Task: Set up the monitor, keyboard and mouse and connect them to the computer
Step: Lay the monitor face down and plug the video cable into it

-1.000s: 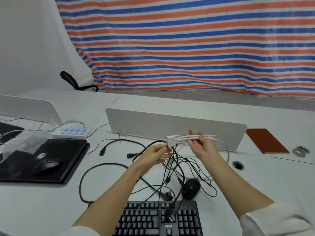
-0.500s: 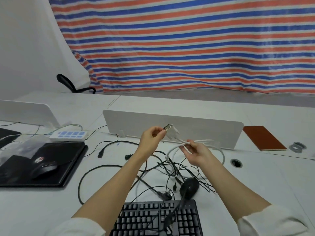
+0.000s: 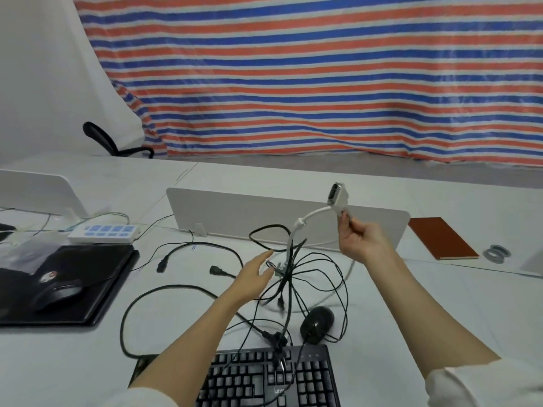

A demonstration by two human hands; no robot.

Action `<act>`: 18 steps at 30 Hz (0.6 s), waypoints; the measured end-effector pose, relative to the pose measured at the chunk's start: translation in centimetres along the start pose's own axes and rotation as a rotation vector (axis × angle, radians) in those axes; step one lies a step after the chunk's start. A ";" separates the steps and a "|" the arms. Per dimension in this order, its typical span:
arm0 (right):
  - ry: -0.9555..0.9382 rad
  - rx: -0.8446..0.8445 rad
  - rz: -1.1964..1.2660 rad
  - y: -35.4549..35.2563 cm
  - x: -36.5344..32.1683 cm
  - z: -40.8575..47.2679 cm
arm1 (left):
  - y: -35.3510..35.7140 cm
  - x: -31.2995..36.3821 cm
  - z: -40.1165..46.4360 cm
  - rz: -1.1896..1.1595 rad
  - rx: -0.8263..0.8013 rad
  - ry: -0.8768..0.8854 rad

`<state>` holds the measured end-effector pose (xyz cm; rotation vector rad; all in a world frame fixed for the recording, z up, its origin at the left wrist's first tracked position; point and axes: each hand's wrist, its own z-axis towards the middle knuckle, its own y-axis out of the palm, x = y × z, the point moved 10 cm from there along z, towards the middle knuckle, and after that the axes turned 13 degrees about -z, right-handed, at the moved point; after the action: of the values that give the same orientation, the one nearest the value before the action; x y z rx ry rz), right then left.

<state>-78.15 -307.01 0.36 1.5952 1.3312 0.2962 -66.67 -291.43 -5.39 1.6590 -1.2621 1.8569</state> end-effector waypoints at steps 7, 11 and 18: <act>-0.046 0.009 0.089 -0.7 -1.1 -0.2 | 3.4 1.6 1.2 0.209 -0.069 -0.013; -0.012 -0.026 0.100 -2.6 -2.3 0.4 | 1.7 0.4 1.5 0.091 -0.042 -0.044; -0.025 0.143 -0.390 -7.2 -1.0 2.1 | -5.6 4.1 1.7 0.351 0.231 0.127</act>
<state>-81.42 -309.67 -5.97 1.4086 1.6369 -0.0589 -62.49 -290.97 0.41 1.4680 -1.4002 2.3542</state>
